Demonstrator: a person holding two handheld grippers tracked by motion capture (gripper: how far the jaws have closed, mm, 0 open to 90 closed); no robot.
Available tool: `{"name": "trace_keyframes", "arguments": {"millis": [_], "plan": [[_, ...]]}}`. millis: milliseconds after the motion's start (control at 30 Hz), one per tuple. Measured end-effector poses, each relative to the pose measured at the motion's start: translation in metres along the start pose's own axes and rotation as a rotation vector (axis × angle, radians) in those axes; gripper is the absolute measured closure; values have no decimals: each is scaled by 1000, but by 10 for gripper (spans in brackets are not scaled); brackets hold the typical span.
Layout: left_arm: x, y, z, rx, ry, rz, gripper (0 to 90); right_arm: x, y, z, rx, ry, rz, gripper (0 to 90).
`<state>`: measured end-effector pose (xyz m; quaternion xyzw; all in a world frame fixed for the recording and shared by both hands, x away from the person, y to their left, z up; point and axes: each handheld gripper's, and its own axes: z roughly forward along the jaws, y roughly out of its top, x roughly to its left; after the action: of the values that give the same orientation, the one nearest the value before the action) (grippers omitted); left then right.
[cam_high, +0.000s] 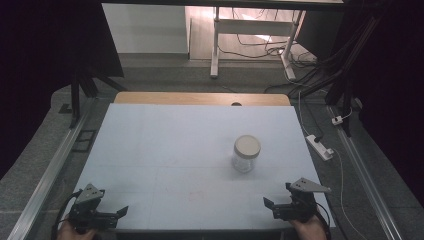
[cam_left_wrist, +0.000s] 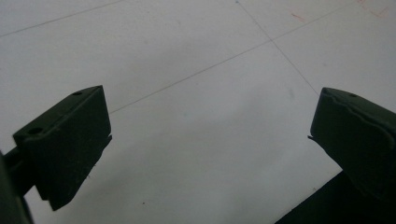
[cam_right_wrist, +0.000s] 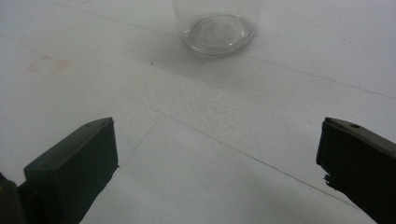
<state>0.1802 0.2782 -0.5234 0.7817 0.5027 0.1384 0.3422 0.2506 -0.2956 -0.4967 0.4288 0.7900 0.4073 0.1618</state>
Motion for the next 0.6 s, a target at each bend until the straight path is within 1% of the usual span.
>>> {"name": "trace_keyframes", "arguments": {"millis": [167, 233, 300, 367, 500, 600], "plan": [[1, -1, -2, -3, 17, 9, 0, 1, 0, 0, 3, 6, -7, 0], [2, -2, -2, -3, 13, 8, 0, 0, 0, 0, 0, 7, -6, 0], [3, -2, -3, -11, 0, -1, 0, 0, 0, 0, -3, 12, -3, 0], [4, -2, -2, -8, -11, -4, 0, 0, 0, 0, 0, 14, 1, 0], [5, -2, -3, -12, -26, -10, 0, 0, 0, 0, 1, 17, -4, 0], [6, -3, -3, -18, -30, -13, 0, 0, 0, 0, -1, 16, -3, 0]]}}
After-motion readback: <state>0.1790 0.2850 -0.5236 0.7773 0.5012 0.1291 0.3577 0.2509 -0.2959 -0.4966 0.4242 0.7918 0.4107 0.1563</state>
